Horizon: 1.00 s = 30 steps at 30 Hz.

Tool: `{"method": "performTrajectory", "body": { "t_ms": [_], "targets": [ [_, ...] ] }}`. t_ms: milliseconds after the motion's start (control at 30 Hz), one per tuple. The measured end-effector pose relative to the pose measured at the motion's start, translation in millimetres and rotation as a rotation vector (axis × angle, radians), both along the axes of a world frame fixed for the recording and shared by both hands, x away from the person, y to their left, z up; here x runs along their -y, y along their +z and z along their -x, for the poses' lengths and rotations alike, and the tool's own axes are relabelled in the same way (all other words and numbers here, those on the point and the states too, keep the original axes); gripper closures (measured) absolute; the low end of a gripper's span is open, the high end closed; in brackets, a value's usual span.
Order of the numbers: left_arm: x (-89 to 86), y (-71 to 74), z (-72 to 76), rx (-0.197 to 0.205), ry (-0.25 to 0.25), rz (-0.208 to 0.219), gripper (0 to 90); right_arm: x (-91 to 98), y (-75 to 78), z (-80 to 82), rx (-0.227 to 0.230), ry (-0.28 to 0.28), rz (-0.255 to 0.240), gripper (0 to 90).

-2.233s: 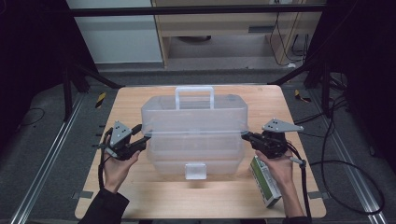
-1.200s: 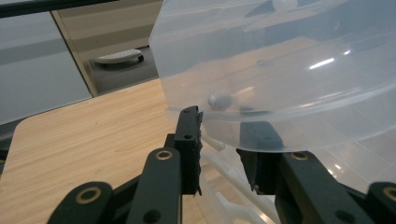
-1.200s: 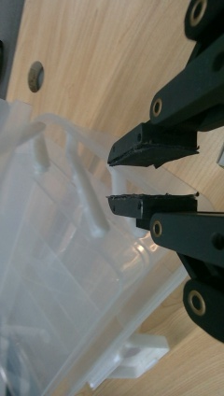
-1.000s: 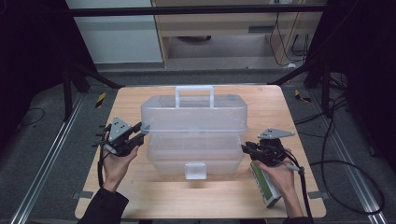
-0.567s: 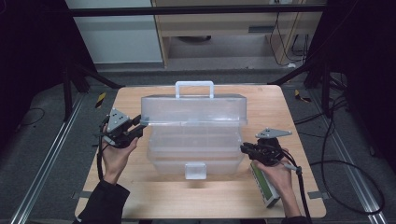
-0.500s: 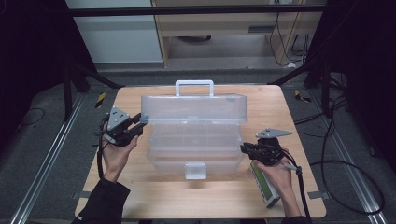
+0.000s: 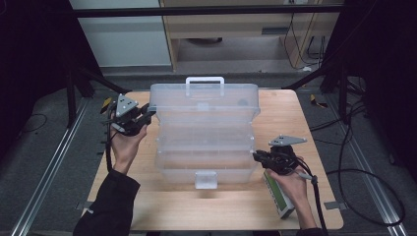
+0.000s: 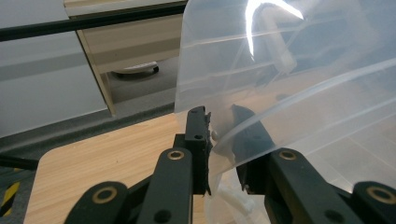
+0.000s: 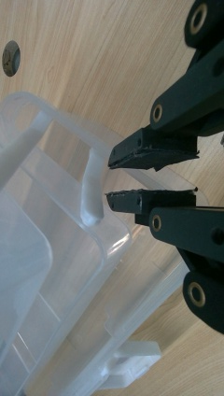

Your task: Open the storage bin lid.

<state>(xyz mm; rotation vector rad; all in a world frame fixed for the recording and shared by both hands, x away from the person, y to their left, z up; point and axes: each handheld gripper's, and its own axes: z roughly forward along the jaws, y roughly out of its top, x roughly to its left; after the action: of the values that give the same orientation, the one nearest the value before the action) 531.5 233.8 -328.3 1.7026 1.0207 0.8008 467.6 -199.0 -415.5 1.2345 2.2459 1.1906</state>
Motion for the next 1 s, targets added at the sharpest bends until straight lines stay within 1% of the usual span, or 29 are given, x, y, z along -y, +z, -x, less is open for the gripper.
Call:
{"method": "performTrajectory", "body": {
  "t_ms": [100, 267, 400, 500, 567, 800, 933, 1000],
  "targets": [
    [0.5, 1.9, -6.0, 0.005, 0.005, 0.006, 76.4, 0.1, 0.1, -0.1, -0.001, 0.001, -0.001, 77.6],
    [4.8, 5.0, -15.8, 0.017, 0.033, 0.014, 77.2, 0.0, 0.1, -0.3, 0.002, 0.003, 0.001, 77.5],
    [7.8, 7.5, -24.9, 0.021, 0.051, 0.003, 77.5, 0.4, -0.1, -0.6, 0.000, 0.005, -0.004, 77.3],
    [8.9, 9.3, -31.0, 0.015, 0.059, 0.010, 77.8, 0.3, -0.1, -0.6, 0.000, 0.006, -0.004, 77.3],
    [9.8, 10.5, -35.2, 0.011, 0.064, 0.004, 77.9, 0.0, 0.1, -0.5, -0.001, 0.005, -0.001, 77.3],
    [12.6, 11.6, -49.8, 0.006, 0.084, 0.011, 78.5, 0.1, 0.2, -1.0, -0.001, 0.005, 0.000, 77.2],
    [14.1, 12.4, -56.4, 0.000, 0.091, 0.000, 78.5, 0.2, 0.1, -1.1, -0.001, 0.007, 0.002, 77.2],
    [14.2, 12.1, -59.5, -0.001, 0.092, 0.007, 78.6, 0.2, 0.1, -1.3, 0.000, 0.008, 0.002, 77.1]
  ]
}}
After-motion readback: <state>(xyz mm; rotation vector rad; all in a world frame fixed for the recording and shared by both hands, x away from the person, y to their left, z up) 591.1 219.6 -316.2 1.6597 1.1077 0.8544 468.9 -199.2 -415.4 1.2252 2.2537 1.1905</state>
